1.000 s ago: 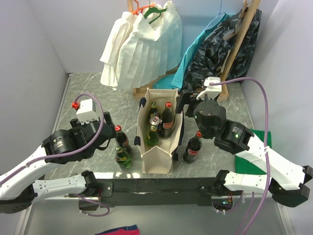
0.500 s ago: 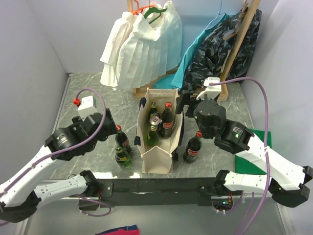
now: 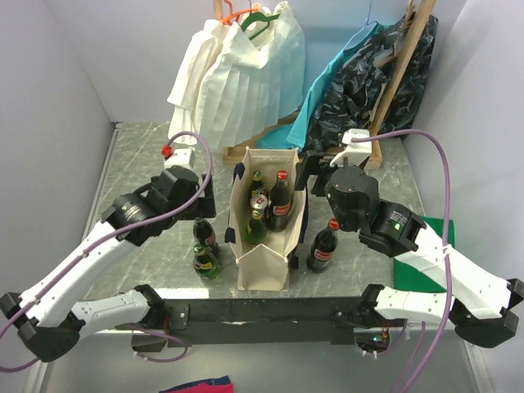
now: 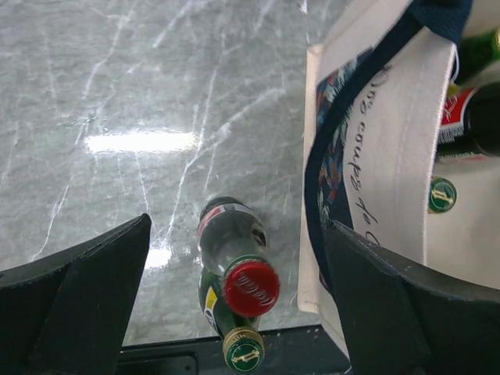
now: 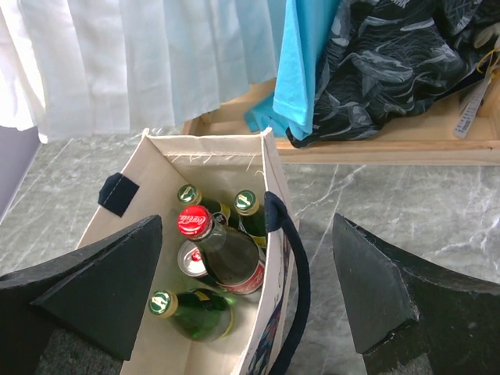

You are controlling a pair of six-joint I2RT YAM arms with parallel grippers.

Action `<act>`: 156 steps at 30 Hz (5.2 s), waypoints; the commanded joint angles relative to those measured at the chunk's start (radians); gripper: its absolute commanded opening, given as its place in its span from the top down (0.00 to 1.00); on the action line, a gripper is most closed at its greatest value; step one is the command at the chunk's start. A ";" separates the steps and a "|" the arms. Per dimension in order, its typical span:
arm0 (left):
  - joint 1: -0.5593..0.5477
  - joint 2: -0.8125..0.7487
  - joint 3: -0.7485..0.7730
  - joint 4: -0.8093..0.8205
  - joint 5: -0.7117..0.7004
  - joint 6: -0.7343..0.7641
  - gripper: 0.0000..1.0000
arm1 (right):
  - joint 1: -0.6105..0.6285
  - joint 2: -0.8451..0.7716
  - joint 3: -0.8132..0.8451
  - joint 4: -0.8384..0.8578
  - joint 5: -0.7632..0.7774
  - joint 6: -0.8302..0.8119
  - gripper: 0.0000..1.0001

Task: Place the beverage into the canvas bag
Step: Pick up the drink from the center of the board, then place the drink in the canvas bag.

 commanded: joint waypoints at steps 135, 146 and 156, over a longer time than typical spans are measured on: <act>0.010 0.052 0.239 -0.010 0.055 0.129 0.99 | -0.066 0.054 -0.018 -0.038 -0.146 0.059 0.02; 0.010 0.071 0.367 -0.084 0.049 0.159 0.99 | -0.065 0.056 -0.044 -0.044 -0.170 0.073 0.01; 0.010 0.098 0.543 -0.131 0.058 0.187 0.99 | -0.065 0.060 -0.066 -0.059 -0.193 0.094 0.01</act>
